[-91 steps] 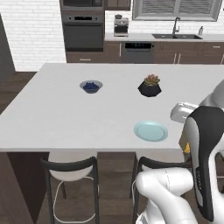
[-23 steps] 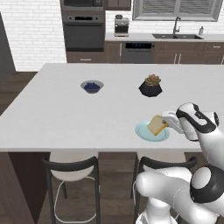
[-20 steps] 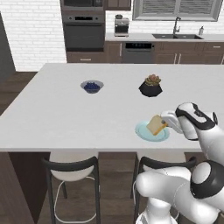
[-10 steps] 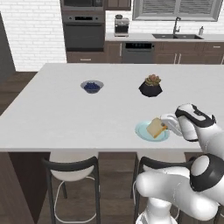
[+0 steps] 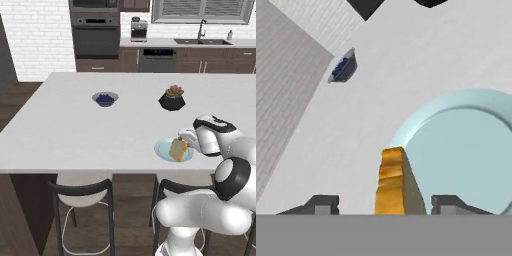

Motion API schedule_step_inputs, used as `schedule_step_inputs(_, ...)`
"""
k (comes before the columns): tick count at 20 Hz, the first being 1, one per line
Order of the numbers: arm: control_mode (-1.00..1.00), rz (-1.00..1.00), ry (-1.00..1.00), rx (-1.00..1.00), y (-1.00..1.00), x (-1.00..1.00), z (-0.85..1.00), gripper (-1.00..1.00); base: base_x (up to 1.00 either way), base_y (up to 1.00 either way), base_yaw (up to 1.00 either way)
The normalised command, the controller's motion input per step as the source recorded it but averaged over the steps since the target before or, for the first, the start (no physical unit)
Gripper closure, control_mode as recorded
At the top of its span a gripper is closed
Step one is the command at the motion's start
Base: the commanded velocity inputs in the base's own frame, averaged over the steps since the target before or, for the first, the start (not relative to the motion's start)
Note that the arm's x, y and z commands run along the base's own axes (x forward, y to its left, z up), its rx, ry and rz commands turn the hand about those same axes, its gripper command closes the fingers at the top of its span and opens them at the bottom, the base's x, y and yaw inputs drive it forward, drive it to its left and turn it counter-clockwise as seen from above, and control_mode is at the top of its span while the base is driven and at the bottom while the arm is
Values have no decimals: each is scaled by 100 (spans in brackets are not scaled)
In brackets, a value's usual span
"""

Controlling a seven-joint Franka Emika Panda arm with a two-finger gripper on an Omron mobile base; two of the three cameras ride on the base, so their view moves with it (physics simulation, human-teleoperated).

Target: Start the toaster. Once the lever pops up, take the bread to the plate on the dining counter.

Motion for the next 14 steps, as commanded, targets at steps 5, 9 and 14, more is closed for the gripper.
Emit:
schedule_step_inputs(5,-100,-5,0,0,0,16,-1,-100,0,0,0)
schedule_step_inputs(9,-100,-8,0,0,0,0,0,-100,0,0,0)
schedule_step_inputs(14,-100,-11,0,-1,-10,24,0,-100,0,0,0)
